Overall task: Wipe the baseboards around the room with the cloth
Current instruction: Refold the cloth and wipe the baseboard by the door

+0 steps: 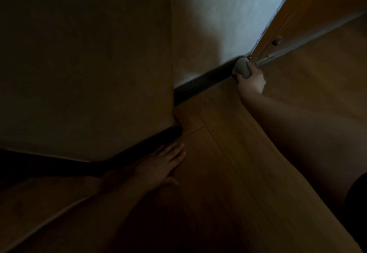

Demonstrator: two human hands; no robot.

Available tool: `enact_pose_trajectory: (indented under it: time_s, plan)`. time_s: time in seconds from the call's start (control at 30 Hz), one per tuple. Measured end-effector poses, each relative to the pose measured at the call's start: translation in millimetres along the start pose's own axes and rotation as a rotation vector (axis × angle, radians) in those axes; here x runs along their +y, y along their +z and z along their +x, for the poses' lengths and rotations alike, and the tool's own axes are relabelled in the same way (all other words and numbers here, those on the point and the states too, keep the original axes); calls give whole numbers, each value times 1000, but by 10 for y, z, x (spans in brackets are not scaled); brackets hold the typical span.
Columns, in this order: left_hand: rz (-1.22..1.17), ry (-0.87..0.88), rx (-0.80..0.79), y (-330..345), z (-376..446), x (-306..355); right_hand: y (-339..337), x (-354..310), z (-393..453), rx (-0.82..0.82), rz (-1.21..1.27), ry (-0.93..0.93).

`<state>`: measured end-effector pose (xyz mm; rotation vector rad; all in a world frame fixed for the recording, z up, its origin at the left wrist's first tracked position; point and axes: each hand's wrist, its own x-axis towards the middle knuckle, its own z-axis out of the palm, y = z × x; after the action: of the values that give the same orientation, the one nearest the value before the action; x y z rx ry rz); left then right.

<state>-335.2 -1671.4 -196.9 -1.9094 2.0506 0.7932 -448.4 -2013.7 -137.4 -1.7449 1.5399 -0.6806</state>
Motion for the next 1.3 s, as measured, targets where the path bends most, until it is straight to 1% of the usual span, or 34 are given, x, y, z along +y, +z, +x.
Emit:
enact_pose_trajectory:
  time_s: [0.07, 0.17, 0.27, 0.43, 0.57, 0.7, 0.83, 0.97, 1.0, 1.03, 1.1, 1.2, 1.23, 1.3]
  plan:
    - [-7, -1, -6, -15, 2, -5, 70, -12, -189, -48, -1, -41]
    - [-13, 0, 1, -8, 7, -13, 251, -10, -573, -162, 63, -80]
    - [4, -3, 2, -1, 13, -11, 469, -30, -957, -259, 46, -165]
    - [44, -4, 34, 8, 9, -17, 759, -83, -1329, -313, -5, -264]
    - [46, -2, 31, 2, 20, -18, 701, -94, -1271, -358, -37, -289]
    - [35, 2, 34, 4, 3, -31, 659, -184, -1234, -610, -100, -395]
    - [60, -1, 24, -5, 4, -33, 598, -283, -1127, -765, -114, -371]
    - [43, 5, 28, -1, 2, -35, 457, -434, -890, -936, -303, -457]
    - [30, 10, 33, -2, 0, -43, 422, -459, -822, -939, -328, -437]
    - [15, 17, 36, -5, -2, -53, 378, -462, -746, -907, -301, -383]
    - [-3, 26, 41, -6, -2, -70, 268, -406, -610, -796, -181, -273]
    - [-9, 32, 41, -10, 10, -68, 102, -189, -453, -628, -154, -230]
    - [-20, 29, 39, -10, 15, -66, 60, -102, -396, -534, -123, -202]
    - [-36, 22, 37, -6, 15, -64, -27, 13, -268, -263, 11, -71]
